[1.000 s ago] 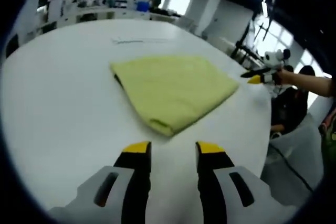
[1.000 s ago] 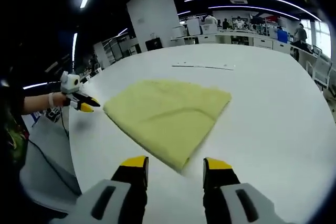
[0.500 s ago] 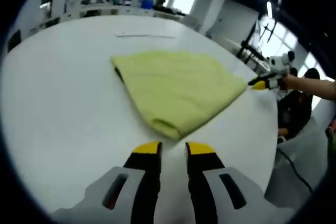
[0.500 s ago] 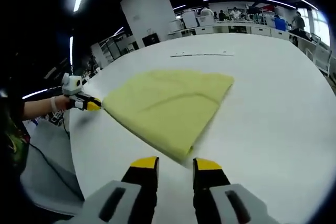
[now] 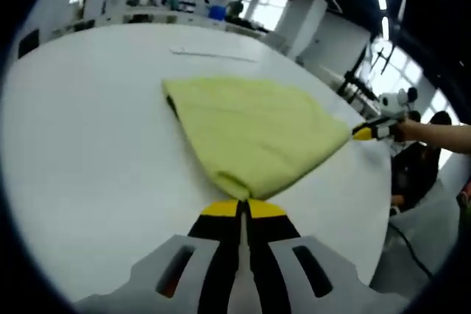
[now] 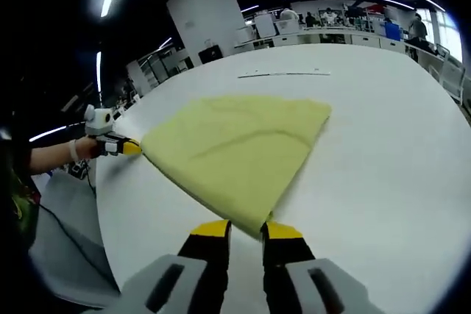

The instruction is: Fold the garment on the visible template until the final outline fits inside the template.

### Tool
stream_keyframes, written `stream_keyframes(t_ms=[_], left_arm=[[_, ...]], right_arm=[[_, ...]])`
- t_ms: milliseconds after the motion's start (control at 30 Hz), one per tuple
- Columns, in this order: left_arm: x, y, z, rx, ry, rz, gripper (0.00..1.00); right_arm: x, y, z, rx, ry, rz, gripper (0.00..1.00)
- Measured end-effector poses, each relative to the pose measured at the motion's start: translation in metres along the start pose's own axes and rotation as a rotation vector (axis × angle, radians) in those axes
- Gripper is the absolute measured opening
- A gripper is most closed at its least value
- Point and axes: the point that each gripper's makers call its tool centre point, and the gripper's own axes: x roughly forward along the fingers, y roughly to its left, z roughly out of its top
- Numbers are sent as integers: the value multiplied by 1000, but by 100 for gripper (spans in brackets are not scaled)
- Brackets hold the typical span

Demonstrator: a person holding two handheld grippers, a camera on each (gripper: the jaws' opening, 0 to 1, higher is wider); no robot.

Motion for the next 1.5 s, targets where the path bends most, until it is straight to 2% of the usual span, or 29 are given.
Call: stream_keyframes(t_ms=[67,167,333,467,533,667,833,933,1000,1133,1200,1267,1333,1500], left_arm=[[-1,0,0,1,1,-3,0],[-2,0,0,28,7,-11,0],[-8,3,0,97,31,-19,0],[-17,8,-3,129,49,-21,0],[-21,11,-7,178,67,-22,0],[-26,12,-18,191,99,-30,0],[-31,11,-20,180,86,-26,0],[-28,10,-10,138,40,-25,0],[-25,11,-4,129,31,-23,1],[-17,11,1,130,22,-16,15],[-15,10,3,133,21,-23,12],[-14,7,4,124,17,-39,0],[-12,7,3,96,26,-38,0],[-16,6,0,85,35,-40,0]], right_arm=[[0,-1,0,-10,0,-5,10],[-2,-2,-1,-29,3,-14,0],[-5,-5,0,-64,2,-22,0],[-8,-7,1,-43,1,-21,0],[-8,-8,1,-48,2,-25,0],[-9,-8,0,-34,4,-22,0],[-9,-6,-1,-34,5,-19,0],[-9,-5,-1,-33,8,-18,0],[-9,-5,-1,-32,8,-18,0],[-11,-6,0,-25,3,-18,0],[-11,-6,0,-23,2,-18,0],[-10,-6,0,-22,3,-18,0],[-10,-6,0,-22,3,-19,0],[-13,-7,-2,-20,5,-19,0]])
